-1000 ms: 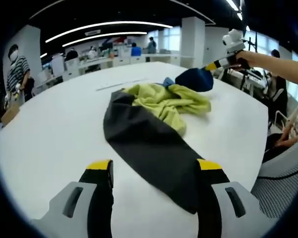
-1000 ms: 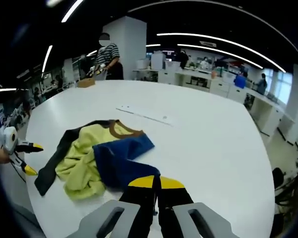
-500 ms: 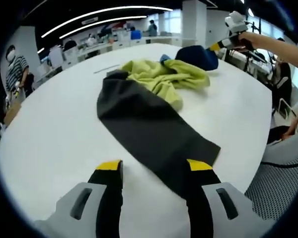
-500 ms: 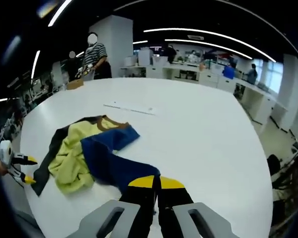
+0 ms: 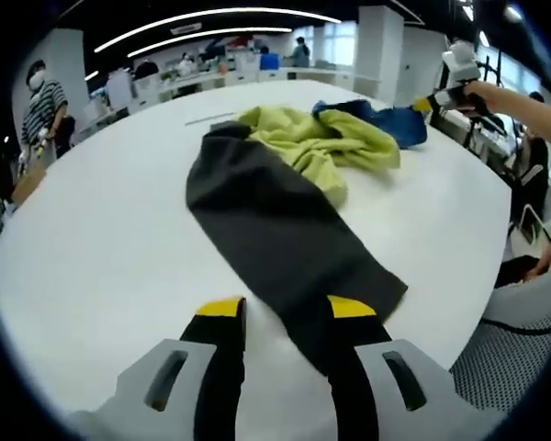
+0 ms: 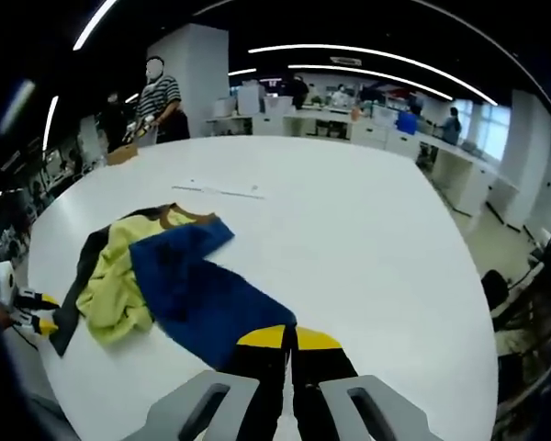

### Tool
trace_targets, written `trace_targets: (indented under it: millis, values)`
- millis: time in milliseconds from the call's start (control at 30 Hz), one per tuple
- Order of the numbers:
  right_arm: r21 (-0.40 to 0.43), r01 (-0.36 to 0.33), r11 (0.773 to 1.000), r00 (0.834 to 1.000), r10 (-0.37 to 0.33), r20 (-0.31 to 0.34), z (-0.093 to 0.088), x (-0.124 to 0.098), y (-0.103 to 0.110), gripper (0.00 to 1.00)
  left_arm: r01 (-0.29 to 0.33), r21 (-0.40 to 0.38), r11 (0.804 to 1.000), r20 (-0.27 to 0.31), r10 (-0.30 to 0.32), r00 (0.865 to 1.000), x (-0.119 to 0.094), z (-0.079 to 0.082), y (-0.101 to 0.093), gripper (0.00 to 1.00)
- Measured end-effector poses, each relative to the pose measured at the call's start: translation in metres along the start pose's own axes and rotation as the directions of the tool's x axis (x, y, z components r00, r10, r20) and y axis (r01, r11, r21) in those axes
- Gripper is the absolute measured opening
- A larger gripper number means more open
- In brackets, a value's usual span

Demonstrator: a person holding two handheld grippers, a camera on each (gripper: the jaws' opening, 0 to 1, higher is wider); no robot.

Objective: Fold the garment on the visible template until the final outline fits inside the template.

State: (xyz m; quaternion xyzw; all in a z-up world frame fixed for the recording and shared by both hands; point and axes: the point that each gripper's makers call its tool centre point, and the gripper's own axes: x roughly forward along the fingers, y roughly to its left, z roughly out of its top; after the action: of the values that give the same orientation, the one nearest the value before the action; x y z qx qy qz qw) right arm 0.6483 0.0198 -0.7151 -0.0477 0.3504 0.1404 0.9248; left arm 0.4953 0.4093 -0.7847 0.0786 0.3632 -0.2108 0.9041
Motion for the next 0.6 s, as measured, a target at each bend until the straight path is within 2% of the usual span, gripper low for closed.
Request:
trace_targets:
  millis: [100, 200, 333, 400, 433, 600]
  values:
    - [-0.003, 0.013, 1.0, 1.0, -0.013, -0.013, -0.005, -0.001, -0.003, 0.0, -0.016, -0.013, 1.0, -0.013, 0.016, 1.0, 0.001, 0.001, 0.001, 0.28]
    - [0.001, 0.019, 1.0, 1.0, -0.019, -0.019, -0.009, -0.003, -0.006, 0.0, -0.018, -0.023, 1.0, -0.028, 0.017, 0.999, 0.002, 0.0, 0.002, 0.15]
    - [0.009, 0.028, 1.0, 0.999, -0.027, -0.022, -0.011, -0.004, -0.01, 0.0, -0.023, -0.032, 0.999, -0.035, 0.021, 0.999, 0.002, 0.0, 0.004, 0.1]
    - [0.017, 0.029, 0.999, 0.999, -0.029, -0.02, -0.012, -0.005, -0.011, 0.0, -0.022, -0.04, 0.999, -0.038, 0.02, 0.999, 0.001, 0.0, 0.006, 0.0]
    - [0.019, 0.029, 0.999, 0.999, -0.029, -0.021, -0.012, -0.005, -0.012, 0.0, -0.024, -0.057, 0.998, -0.05, 0.021, 0.999, 0.001, -0.003, 0.007, 0.0]
    - [0.026, 0.034, 0.999, 0.999, -0.033, -0.025, -0.014, -0.005, -0.018, 0.0, -0.004, -0.08, 0.997, -0.026, 0.002, 1.0, -0.001, -0.003, 0.01, 0.0]
